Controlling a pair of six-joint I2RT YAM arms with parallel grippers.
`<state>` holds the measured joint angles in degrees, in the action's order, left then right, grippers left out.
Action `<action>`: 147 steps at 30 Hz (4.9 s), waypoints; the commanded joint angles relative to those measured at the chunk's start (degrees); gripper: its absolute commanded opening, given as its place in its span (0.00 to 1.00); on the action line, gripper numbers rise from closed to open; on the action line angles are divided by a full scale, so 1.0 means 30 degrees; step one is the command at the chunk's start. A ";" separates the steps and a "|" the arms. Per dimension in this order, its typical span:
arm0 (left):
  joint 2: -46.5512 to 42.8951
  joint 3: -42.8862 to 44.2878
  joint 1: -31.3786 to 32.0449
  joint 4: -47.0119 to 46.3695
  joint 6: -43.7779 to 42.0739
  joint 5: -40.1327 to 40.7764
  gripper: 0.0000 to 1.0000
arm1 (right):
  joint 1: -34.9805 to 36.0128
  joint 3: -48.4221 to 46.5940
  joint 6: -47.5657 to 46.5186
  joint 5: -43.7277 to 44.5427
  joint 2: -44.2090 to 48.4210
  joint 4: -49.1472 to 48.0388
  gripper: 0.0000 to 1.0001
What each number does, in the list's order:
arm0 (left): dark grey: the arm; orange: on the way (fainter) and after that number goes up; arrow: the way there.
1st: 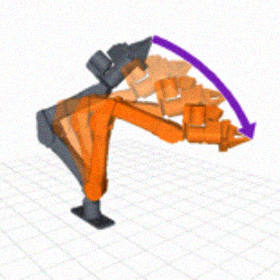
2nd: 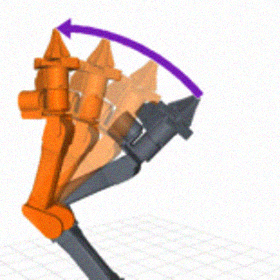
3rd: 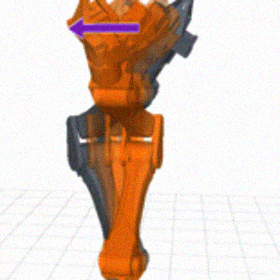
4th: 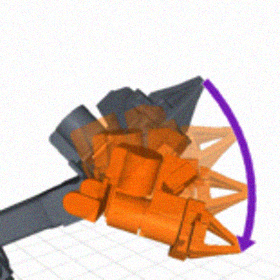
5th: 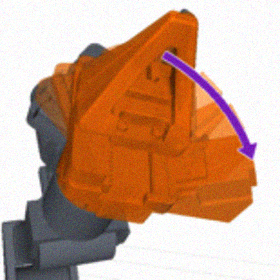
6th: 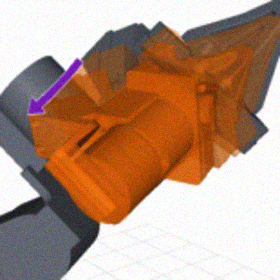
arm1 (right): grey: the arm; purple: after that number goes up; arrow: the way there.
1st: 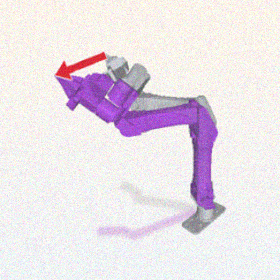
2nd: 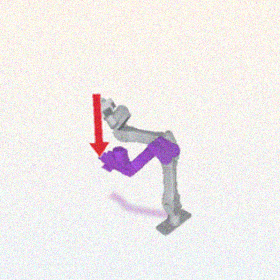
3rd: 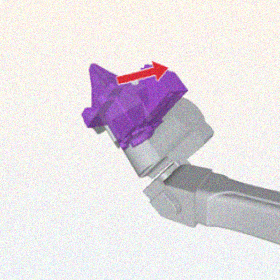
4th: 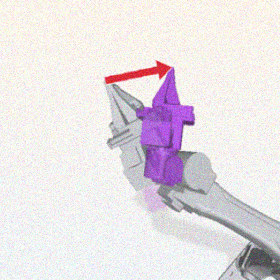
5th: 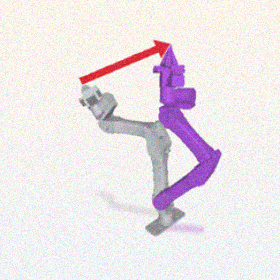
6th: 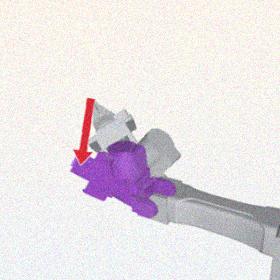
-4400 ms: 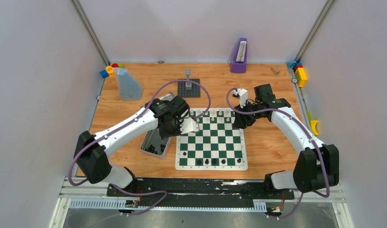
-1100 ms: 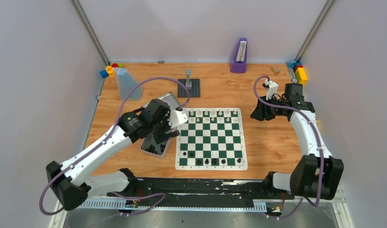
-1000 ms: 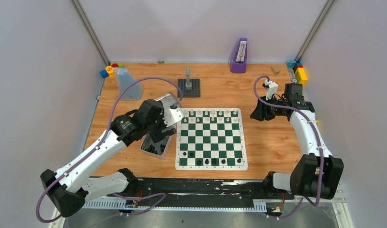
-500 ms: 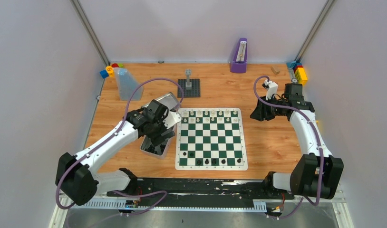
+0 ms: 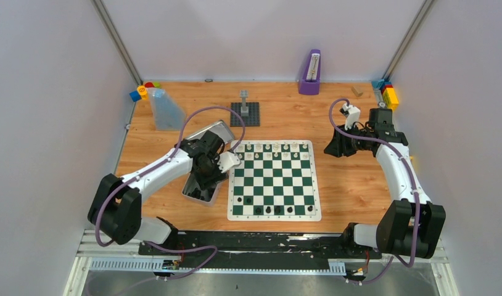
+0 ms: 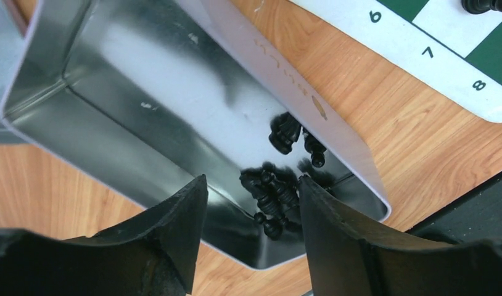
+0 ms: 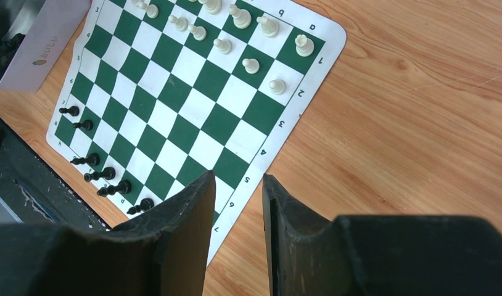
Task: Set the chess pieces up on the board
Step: Pick up the chess piece from the storage box, then place the chess piece on the chessboard.
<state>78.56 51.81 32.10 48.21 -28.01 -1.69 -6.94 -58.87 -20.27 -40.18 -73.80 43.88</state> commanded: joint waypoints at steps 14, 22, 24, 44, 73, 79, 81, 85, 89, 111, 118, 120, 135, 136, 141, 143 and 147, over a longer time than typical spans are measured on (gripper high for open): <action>0.3143 0.0483 -0.0210 -0.1122 -0.0815 -0.1710 0.52 | -0.0082 0.0198 -0.0559 -0.0796 0.0100 -0.0078 0.35; 0.3720 0.0236 -0.0380 -0.1959 -0.0640 -0.2237 0.35 | -0.0085 0.0188 -0.0581 -0.0872 0.0049 -0.0028 0.35; 0.3683 0.0064 -0.0536 -0.2253 -0.0590 -0.2386 0.32 | -0.0089 0.0199 -0.0596 -0.0903 0.0049 0.0002 0.35; -0.0641 -0.0406 -0.2170 -0.2283 0.0099 -0.2627 0.22 | -0.0089 0.0125 -0.0655 -0.1221 -0.0014 0.0112 0.35; 0.3867 0.0084 -0.2174 -0.4206 0.1556 -0.4192 0.53 | -0.0089 0.0136 -0.0661 -0.1311 -0.0186 0.0239 0.35; 0.3552 0.0044 -0.2172 -0.4276 0.1598 -0.3895 0.35 | -0.0089 0.0112 -0.0711 -0.1367 -0.0275 0.0286 0.35; 0.3096 0.0070 -0.2195 -0.4275 0.1616 -0.3757 0.28 | -0.0089 0.0112 -0.0704 -0.1378 -0.0275 0.0312 0.35; 0.2197 0.0177 -0.2406 -0.4196 0.1681 -0.3645 0.20 | -0.0089 0.0085 -0.0739 -0.1429 -0.0297 0.0330 0.35; 0.1287 0.0571 -0.2769 -0.3793 0.1744 -0.3972 0.15 | -0.0085 0.0082 -0.0743 -0.1456 -0.0371 0.0321 0.35; 0.4409 1.0501 -0.3022 -0.1991 0.9688 -1.8273 0.11 | 0.6934 -0.0987 0.0476 -0.5285 0.0502 -0.4635 0.47; 0.5075 0.8140 -0.2994 -1.3428 1.9694 -1.9585 0.10 | 0.6920 -0.2231 0.4076 -0.9413 -0.2179 -0.6603 0.50; 0.5061 0.7194 -0.2994 -1.6786 2.2475 -1.8770 0.09 | 0.6926 -0.2126 0.5707 -0.9614 -0.2469 -0.7965 0.52; 0.6576 0.5672 -0.3021 -2.1062 3.0978 -1.4243 0.06 | 0.6929 -0.1727 1.6620 -0.7851 -0.4187 -1.5976 0.55; 0.6659 0.5744 -0.3023 -2.0767 3.1026 -1.4164 0.06 | 0.6929 -0.1773 1.7135 -0.7949 -0.4457 -1.6527 0.55; 0.6944 0.5708 -0.3020 -2.0847 3.1326 -1.3765 0.09 | 0.6923 -0.2193 1.8906 -0.8364 -0.5927 -1.7433 0.55; 0.6921 0.5568 -0.3023 -2.1005 3.1454 -1.3656 0.10 | 0.6916 -0.2231 1.9653 -0.8626 -0.6433 -1.7972 0.54; 0.6917 0.5469 -0.3001 -2.1352 3.1629 -1.3445 0.10 | 0.6923 -0.2274 2.0755 -0.8912 -0.7138 -1.8990 0.50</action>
<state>99.50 67.20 23.22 -12.99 65.49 -43.33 14.00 -63.07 36.05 -65.01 -93.89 -6.35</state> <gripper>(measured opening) 0.257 0.520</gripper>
